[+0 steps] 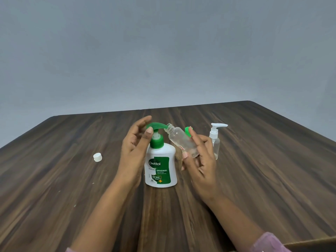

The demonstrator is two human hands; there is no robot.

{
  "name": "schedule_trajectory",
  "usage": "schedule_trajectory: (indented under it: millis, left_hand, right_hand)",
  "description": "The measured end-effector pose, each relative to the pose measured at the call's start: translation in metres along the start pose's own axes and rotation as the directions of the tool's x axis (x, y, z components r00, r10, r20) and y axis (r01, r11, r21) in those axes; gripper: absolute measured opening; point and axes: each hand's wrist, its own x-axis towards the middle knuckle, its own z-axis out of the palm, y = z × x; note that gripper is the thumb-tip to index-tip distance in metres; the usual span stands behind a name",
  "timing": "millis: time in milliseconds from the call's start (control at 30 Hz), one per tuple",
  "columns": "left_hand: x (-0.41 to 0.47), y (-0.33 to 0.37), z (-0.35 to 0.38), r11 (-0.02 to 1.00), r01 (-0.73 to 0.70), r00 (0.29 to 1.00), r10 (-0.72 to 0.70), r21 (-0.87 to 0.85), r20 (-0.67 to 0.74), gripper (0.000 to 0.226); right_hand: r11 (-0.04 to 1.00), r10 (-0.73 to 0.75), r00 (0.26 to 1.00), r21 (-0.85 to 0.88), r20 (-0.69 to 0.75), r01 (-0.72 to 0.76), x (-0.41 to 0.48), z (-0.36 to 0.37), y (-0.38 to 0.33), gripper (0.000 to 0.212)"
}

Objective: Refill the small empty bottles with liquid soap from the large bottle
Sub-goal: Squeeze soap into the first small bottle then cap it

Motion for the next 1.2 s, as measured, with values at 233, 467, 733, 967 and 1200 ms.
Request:
schedule_trajectory:
  millis: [233, 467, 733, 967, 1200]
  left_hand:
    - [-0.007, 0.003, 0.0, 0.729, -0.44, 0.879, 0.469, 0.524, 0.085, 0.028]
    - [-0.006, 0.003, 0.006, 0.482, -0.515, 0.769, 0.624, 0.709, 0.135, 0.026]
    - [-0.001, -0.003, 0.016, 0.497, -0.513, 0.736, 0.674, 0.7, 0.061, 0.025]
    - [0.0, -0.017, 0.013, 0.459, -0.487, 0.719, 0.693, 0.743, 0.042, 0.025]
    - [-0.004, -0.013, 0.013, 0.448, -0.473, 0.739, 0.671, 0.759, 0.064, 0.026]
  right_hand:
    - [0.989, -0.121, 0.99, 0.073, -0.07, 0.126, -0.001, -0.001, -0.008, 0.038]
    - [0.938, -0.327, 0.934, -0.168, -0.142, 0.303, -0.001, -0.005, -0.004, 0.039]
    - [0.919, -0.344, 0.93, -0.252, -0.13, 0.305, -0.003, -0.006, -0.008, 0.035]
    - [0.938, -0.276, 0.955, -0.244, -0.103, 0.245, -0.006, -0.007, -0.007, 0.033]
    - [0.965, -0.233, 0.969, -0.148, -0.087, 0.218, -0.01, -0.006, -0.004, 0.034]
